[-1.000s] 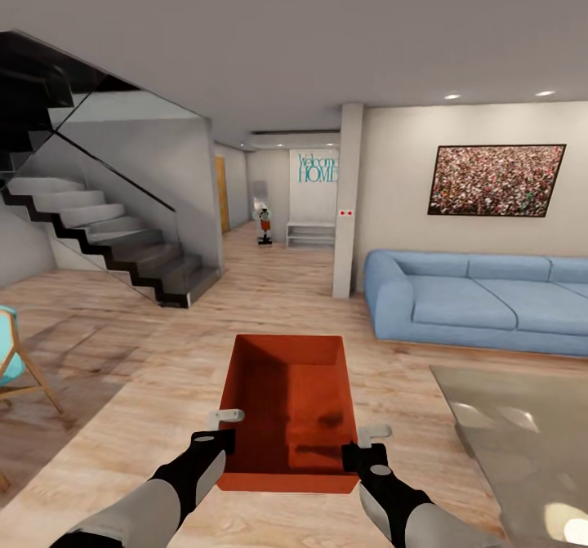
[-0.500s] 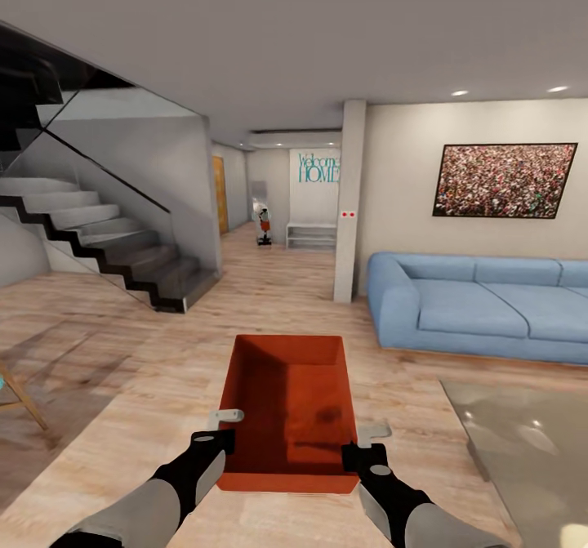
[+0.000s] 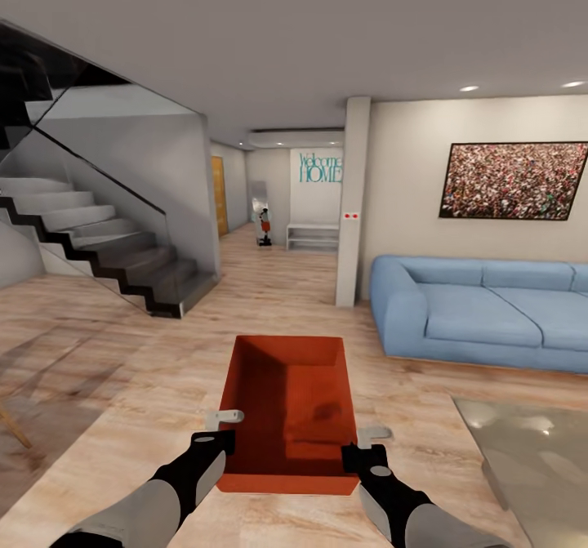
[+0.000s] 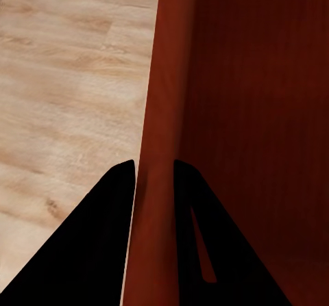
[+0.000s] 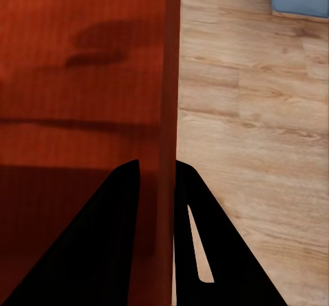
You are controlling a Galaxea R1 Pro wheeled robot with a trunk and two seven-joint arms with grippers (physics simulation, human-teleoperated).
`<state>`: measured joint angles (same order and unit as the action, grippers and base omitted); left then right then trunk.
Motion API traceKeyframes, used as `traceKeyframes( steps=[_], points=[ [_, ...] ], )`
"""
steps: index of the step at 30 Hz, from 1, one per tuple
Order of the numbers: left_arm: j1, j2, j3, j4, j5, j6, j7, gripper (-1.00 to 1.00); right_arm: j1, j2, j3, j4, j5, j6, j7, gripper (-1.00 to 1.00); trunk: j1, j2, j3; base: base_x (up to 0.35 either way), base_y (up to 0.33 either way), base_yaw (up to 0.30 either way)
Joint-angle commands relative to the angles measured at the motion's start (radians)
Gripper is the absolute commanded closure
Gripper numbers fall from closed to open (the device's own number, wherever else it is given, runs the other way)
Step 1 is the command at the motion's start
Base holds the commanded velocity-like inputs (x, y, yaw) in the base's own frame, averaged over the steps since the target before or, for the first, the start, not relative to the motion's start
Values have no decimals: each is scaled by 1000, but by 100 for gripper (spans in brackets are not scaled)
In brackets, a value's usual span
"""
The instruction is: Move the two storage containers from the living room to the garage. In the garage, place one container on the floor and stack the other container on top of it (either order is fine).
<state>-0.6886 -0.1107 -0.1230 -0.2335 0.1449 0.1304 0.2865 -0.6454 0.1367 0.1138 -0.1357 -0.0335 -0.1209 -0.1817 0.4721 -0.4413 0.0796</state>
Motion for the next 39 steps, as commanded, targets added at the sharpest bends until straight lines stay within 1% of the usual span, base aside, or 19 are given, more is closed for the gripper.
traceKeyframes(
  steps=[1,8,11,19,24,37,39],
  points=[
    [0,17,13,-2,-9,8,33,100,0,0,-10,-1,1,0,-2,100,1,-1,0,321,0,133],
    [0,22,13,-1,-8,8,33,100,0,-1,-11,-1,1,0,-2,100,1,-1,0,321,0,236],
    [0,23,13,-1,-8,8,33,100,0,-2,-11,-1,2,-1,-1,100,1,-1,0,321,0,111],
    [0,23,13,0,-8,5,32,100,0,-2,-11,-1,1,-1,-1,100,1,-1,0,321,0,17],
    [0,22,13,5,-7,-34,33,100,0,0,-11,0,-1,0,1,100,1,-1,0,321,0,1],
    [0,24,13,0,-8,-37,33,100,0,1,-11,-5,0,0,-1,100,1,-1,0,321,0,0],
    [0,29,13,1,-9,-37,33,100,0,1,-11,-5,0,0,0,100,1,-1,0,321,0,0]
  ],
)
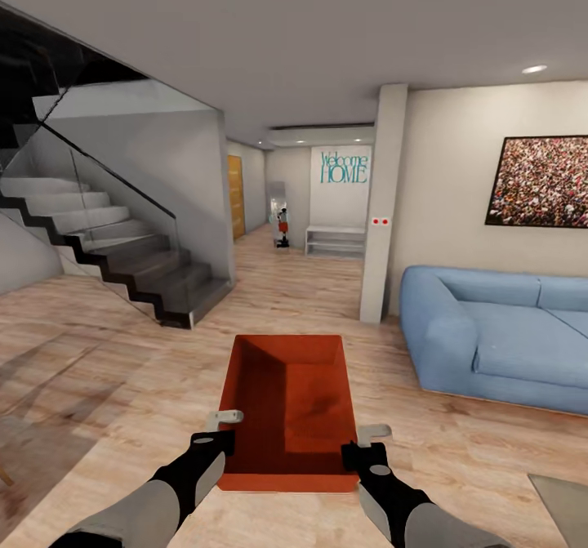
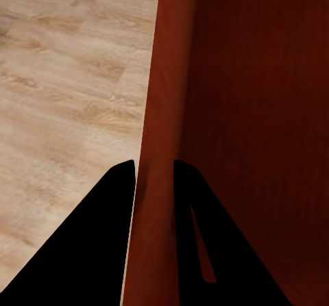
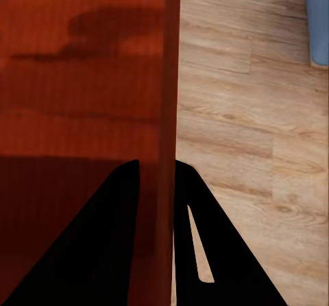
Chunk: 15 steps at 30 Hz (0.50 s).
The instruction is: Move the two storage containers from the living room to the garage. In the garage, place one container on the floor and stack the other container on top of it (either order is fine).
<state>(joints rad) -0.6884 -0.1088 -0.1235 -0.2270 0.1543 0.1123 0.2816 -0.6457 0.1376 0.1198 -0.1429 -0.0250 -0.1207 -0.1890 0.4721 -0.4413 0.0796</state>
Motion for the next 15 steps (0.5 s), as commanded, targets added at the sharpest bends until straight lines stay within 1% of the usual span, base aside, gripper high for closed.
traceKeyframes(
  steps=[1,15],
  points=[
    [0,30,13,-5,-18,-19,37,100,0,0,-17,2,-9,0,7,100,1,-1,0,321,0,0],
    [0,36,13,-6,-18,-20,37,100,0,0,-18,2,-10,1,6,100,1,-1,0,321,0,0]
  ],
)
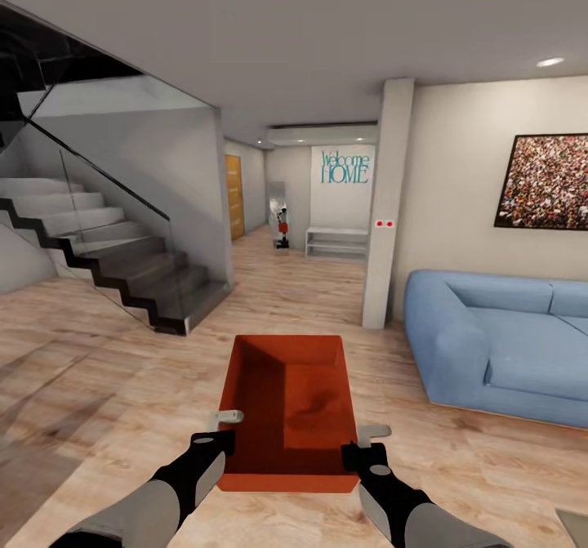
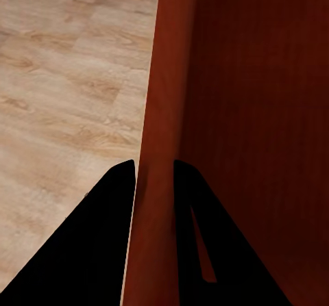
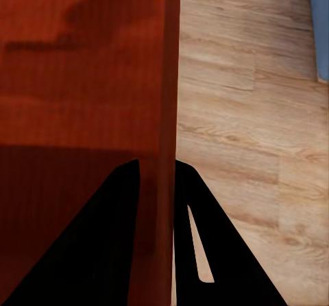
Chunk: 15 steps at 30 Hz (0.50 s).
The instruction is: Move the two storage containers from the living room to the garage. In the garage, place one container on the floor and stack the other container on top of it (either order is fine).
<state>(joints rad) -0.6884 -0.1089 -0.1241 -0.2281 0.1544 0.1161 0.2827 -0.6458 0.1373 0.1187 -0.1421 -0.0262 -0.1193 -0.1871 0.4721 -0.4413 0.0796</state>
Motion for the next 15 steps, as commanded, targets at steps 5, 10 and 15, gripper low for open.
traceKeyframes(
  steps=[5,10,15],
  points=[
    [0,37,14,-4,-18,-24,36,100,0,1,-17,1,-8,0,5,100,1,-1,0,321,0,0],
    [0,36,14,-5,-18,-24,36,100,0,1,-17,2,-10,0,5,100,1,-1,0,321,0,0],
    [0,35,14,-5,-18,-24,36,100,0,1,-17,2,-11,1,5,100,1,-1,0,321,0,0]
  ],
)
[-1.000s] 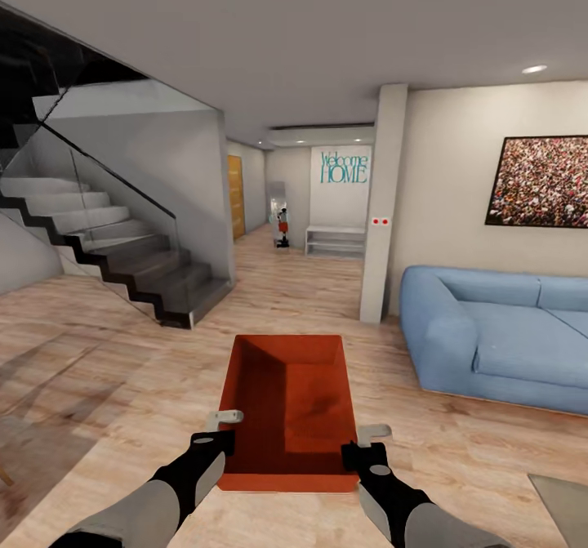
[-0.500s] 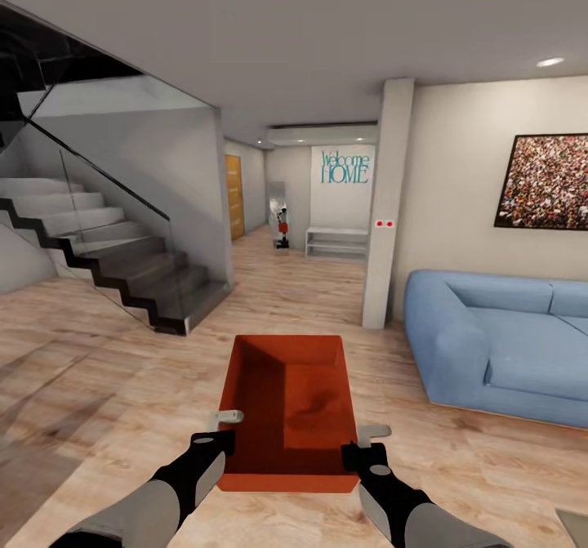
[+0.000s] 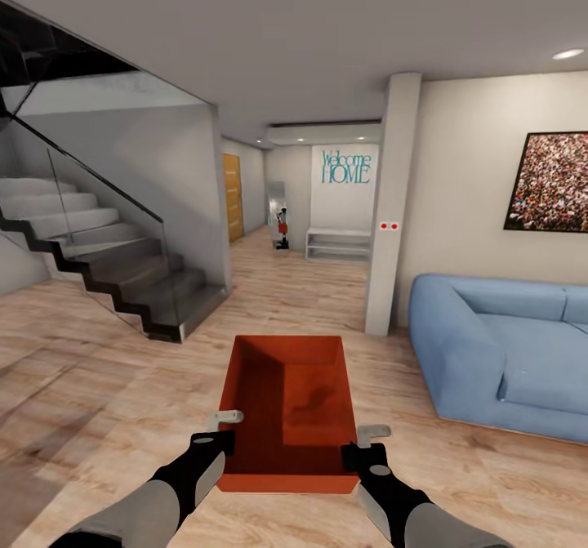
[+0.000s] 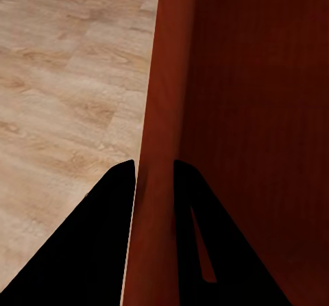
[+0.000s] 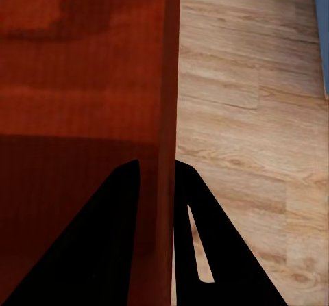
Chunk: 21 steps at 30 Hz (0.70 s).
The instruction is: Move the two storage containers from the living room to the garage. In the garage, place one container on the floor and stack the other container on top of it (either order is fine).
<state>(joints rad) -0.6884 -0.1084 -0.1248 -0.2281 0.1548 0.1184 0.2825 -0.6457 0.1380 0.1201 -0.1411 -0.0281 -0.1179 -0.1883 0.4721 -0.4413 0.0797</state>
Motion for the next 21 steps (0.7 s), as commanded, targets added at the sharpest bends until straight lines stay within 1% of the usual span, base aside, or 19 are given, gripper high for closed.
traceKeyframes(
  steps=[1,21],
  points=[
    [0,35,14,-5,-18,-26,36,100,0,0,-19,2,-9,0,6,100,1,-1,0,321,0,0],
    [0,35,14,-5,-18,-26,36,100,0,-1,-19,3,-9,-2,7,100,1,-1,0,321,0,0]
  ],
)
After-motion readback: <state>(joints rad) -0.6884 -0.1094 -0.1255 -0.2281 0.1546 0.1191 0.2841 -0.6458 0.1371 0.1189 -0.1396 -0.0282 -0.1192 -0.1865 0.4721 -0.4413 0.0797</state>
